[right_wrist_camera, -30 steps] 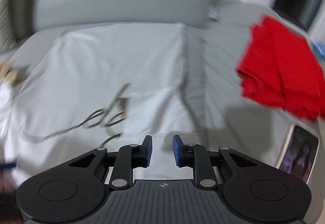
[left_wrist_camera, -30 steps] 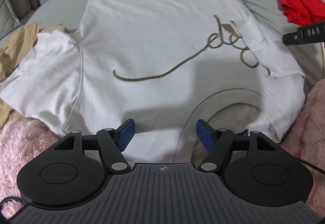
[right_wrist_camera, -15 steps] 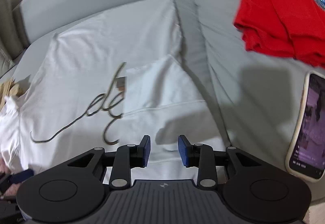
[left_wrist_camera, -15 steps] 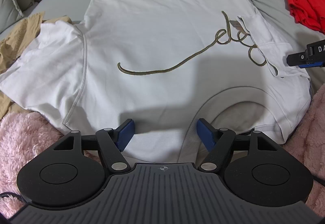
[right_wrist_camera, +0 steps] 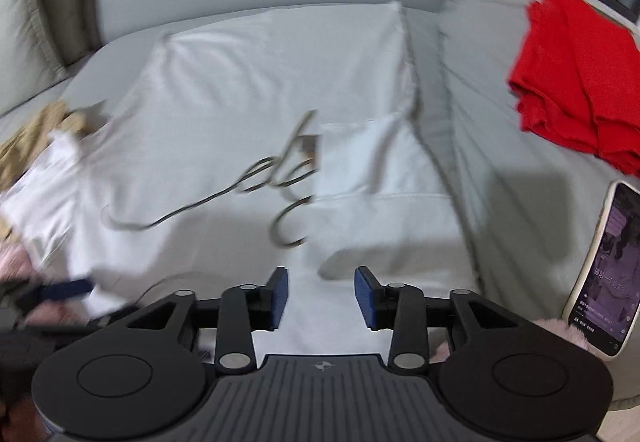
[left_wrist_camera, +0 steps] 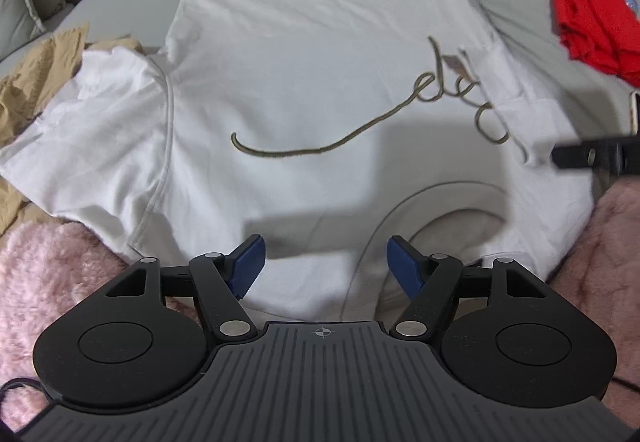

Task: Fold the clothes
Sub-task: 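Open the right gripper over the sweatshirt, then reach the left gripper to the white sleeve by the khaki shirt and close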

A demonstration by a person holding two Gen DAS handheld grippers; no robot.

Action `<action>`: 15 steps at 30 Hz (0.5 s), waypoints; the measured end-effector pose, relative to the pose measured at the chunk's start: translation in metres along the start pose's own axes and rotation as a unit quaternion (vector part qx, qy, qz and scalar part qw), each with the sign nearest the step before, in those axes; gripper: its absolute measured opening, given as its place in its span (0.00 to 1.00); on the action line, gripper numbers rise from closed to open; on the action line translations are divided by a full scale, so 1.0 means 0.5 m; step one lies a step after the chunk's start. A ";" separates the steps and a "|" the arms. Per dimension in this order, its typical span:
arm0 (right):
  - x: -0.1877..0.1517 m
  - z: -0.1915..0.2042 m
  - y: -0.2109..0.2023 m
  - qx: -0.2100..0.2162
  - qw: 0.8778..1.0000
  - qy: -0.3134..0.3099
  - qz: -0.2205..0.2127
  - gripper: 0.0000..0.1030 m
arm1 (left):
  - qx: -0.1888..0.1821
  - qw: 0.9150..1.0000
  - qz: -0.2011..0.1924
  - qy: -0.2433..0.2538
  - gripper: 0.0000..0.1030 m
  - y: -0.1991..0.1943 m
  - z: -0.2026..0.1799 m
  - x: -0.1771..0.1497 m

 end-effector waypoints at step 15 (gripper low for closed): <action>-0.018 0.078 0.016 0.005 1.000 -0.007 0.016 0.41 | 0.010 0.984 -0.040 -0.175 0.67 -0.080 0.237 0.000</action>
Point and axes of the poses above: each gripper's, at about its wrist camera, not at the fingertips, and y roughly the way its jaws point, z to its left, x to its top, the point moved 7 cm from there along y, roughly the way its jaws point, and after that the axes turned 11 degrees about x, right-handed, at the moved point
